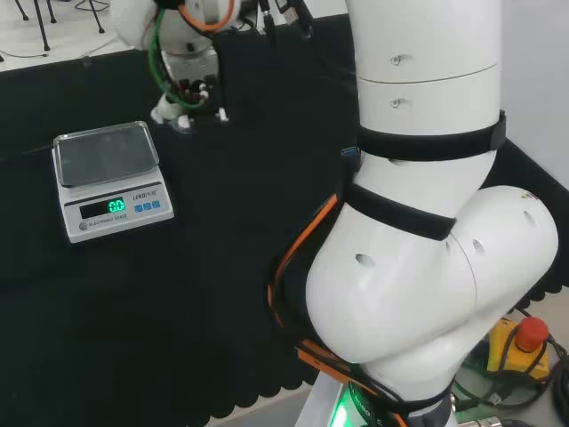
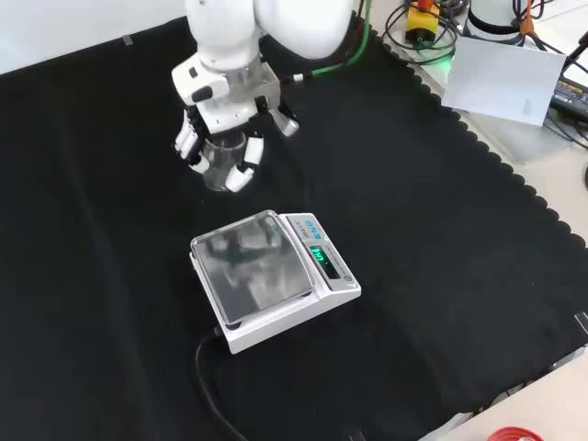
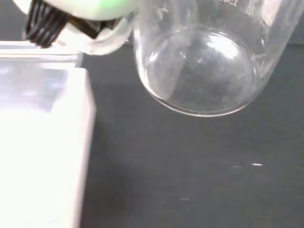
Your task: Put the beaker on the electronic balance.
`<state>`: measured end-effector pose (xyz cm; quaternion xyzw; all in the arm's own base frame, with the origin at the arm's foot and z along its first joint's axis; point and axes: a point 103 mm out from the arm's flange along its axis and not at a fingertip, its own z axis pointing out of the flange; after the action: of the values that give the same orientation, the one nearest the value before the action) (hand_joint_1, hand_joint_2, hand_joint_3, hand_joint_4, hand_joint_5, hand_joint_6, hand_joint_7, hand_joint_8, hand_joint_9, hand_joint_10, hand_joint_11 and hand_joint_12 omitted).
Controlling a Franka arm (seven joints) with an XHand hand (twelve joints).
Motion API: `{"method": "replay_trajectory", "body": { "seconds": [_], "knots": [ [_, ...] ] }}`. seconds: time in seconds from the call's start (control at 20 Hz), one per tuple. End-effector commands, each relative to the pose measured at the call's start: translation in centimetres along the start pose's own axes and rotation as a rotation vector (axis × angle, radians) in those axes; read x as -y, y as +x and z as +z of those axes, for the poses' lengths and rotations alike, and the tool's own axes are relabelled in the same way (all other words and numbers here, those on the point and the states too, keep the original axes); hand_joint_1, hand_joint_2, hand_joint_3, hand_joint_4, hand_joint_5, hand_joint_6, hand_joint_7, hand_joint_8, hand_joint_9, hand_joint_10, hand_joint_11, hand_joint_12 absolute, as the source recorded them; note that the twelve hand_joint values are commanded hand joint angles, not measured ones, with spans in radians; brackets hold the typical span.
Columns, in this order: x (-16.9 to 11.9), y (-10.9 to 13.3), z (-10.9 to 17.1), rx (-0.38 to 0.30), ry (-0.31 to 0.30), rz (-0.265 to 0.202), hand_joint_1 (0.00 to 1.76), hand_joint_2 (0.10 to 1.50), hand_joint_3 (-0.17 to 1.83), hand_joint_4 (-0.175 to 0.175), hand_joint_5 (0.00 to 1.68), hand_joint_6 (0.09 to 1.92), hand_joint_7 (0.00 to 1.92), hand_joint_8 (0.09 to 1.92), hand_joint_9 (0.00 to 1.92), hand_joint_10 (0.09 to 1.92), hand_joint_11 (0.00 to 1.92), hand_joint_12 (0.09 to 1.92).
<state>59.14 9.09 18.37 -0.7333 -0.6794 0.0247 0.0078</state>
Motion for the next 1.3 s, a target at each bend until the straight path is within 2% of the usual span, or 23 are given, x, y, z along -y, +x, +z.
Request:
{"method": "replay_trajectory", "body": {
  "seconds": [0.05, 0.45, 0.6, 0.9, 1.1, 1.25, 1.3],
  "knots": [
    [0.9, 4.7, -0.5, 0.011, 0.009, -0.062, 1.16, 0.74, 0.74, -0.175, 1.0, 1.16, 0.82, 1.29, 1.11, 0.97, 1.29, 0.82],
    [1.3, 9.6, -0.4, 0.024, 0.014, -0.134, 1.16, 0.73, 0.75, -0.175, 1.01, 1.15, 0.82, 1.3, 1.11, 0.99, 1.29, 0.82],
    [0.9, 12.1, 0.5, 0.021, 0.026, -0.17, 1.16, 0.73, 0.76, -0.175, 1.01, 1.15, 0.82, 1.3, 1.12, 0.99, 1.29, 0.82],
    [-0.9, 15.4, 2.8, 0.038, 0.04, -0.224, 1.16, 0.72, 0.76, -0.175, 1.01, 1.15, 0.83, 1.3, 1.12, 1.0, 1.29, 0.81],
    [-1.9, 15.9, 4.0, 0.043, 0.054, -0.234, 1.16, 0.72, 0.77, -0.175, 1.02, 1.14, 0.83, 1.3, 1.12, 1.0, 1.29, 0.81],
    [-2.7, 15.3, 4.7, 0.046, 0.094, -0.224, 1.16, 0.73, 0.76, -0.175, 1.01, 1.16, 0.82, 1.3, 1.11, 1.0, 1.28, 0.82],
    [-2.8, 14.9, 4.6, 0.042, 0.115, -0.22, 1.17, 0.67, 0.8, -0.117, 0.86, 1.22, 0.8, 1.28, 1.08, 0.96, 1.21, 0.88]
  ]
}}
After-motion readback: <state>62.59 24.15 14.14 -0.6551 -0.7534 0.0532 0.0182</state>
